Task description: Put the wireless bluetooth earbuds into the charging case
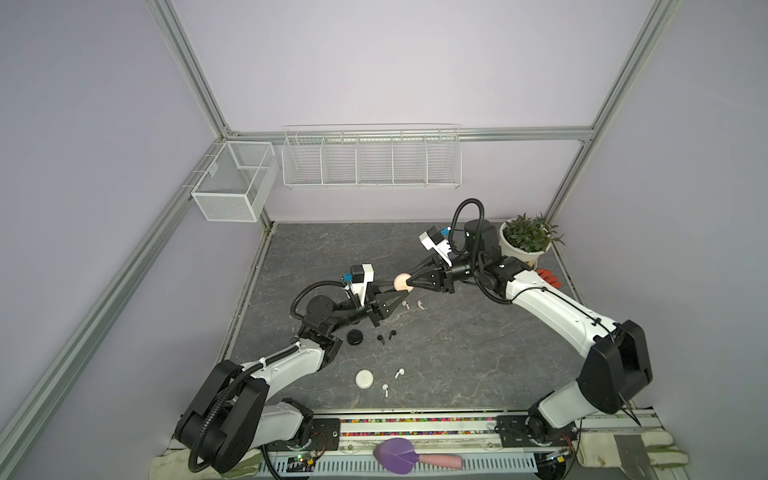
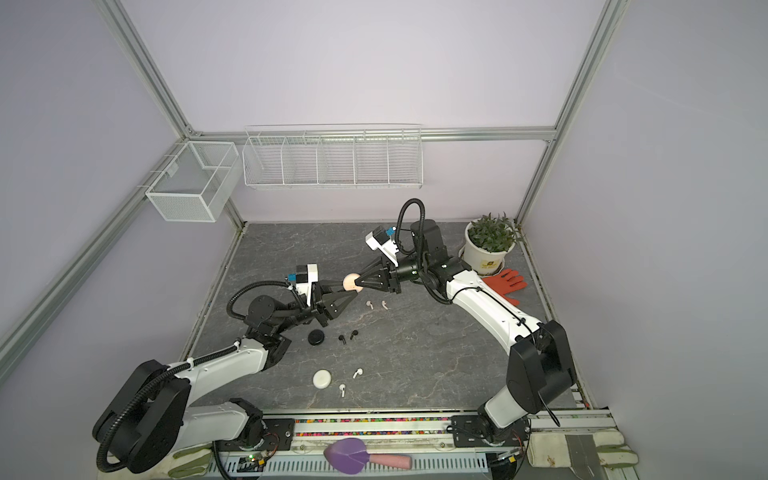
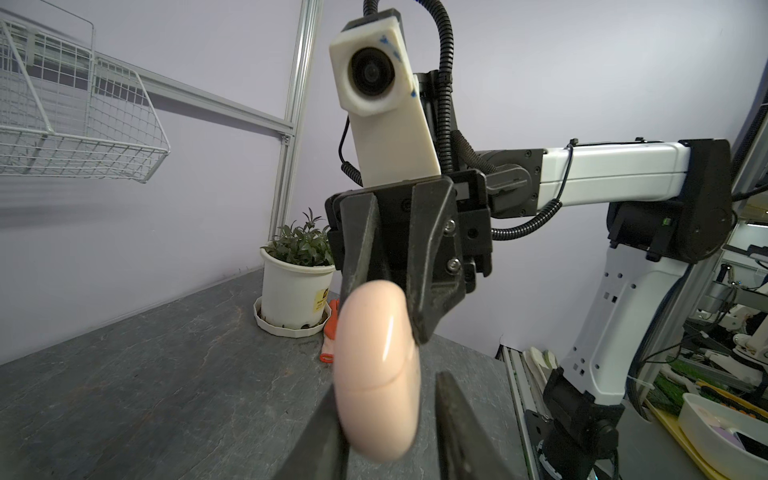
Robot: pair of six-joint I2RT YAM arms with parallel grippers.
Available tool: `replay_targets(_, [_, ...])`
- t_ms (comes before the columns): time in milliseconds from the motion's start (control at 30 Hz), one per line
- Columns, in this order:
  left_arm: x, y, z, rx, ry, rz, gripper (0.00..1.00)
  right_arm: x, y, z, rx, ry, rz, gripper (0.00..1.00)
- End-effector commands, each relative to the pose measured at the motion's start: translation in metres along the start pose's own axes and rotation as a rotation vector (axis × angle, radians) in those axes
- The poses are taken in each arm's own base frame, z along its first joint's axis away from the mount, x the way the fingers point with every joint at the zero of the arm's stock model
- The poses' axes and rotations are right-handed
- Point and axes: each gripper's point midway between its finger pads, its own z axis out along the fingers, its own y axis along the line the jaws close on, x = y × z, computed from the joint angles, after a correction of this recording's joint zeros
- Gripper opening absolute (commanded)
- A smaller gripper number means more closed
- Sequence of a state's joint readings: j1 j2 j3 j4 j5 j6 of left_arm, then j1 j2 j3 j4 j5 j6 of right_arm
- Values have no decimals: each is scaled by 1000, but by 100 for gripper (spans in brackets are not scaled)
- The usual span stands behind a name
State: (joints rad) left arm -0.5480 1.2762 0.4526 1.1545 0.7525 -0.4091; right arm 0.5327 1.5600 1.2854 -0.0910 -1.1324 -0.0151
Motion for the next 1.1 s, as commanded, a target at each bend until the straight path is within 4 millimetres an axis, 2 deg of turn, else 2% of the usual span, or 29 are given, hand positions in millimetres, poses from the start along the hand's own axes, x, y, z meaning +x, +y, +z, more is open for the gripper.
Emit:
replay_targets(0, [-20, -13, 5, 62, -51, 63, 32, -1, -7, 4, 7, 5, -5, 15])
replay_targets(467, [-19, -16, 3, 63, -41, 66, 24, 4, -11, 8, 3, 18, 19, 15])
replay_targets(800, [-19, -15, 1, 51, -42, 76, 33, 8, -15, 11, 0, 27, 31, 15])
replay_targets(1067, [-16, -15, 1, 48, -31, 68, 30, 9, -16, 11, 0, 30, 33, 15])
